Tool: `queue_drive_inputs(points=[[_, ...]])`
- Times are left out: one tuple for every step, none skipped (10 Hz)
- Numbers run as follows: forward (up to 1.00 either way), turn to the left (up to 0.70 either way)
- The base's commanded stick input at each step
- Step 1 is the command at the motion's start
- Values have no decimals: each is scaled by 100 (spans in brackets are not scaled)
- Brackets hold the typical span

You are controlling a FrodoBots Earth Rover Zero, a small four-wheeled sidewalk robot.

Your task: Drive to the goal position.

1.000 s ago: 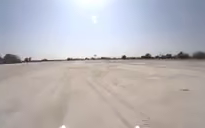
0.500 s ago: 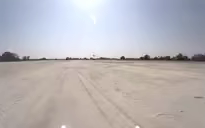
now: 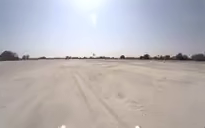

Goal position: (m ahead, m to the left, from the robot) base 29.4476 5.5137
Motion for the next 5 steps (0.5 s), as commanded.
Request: queue_drive_inputs(points=[[70, 0], [70, 0], [70, 0], [70, 0], [70, 0]])
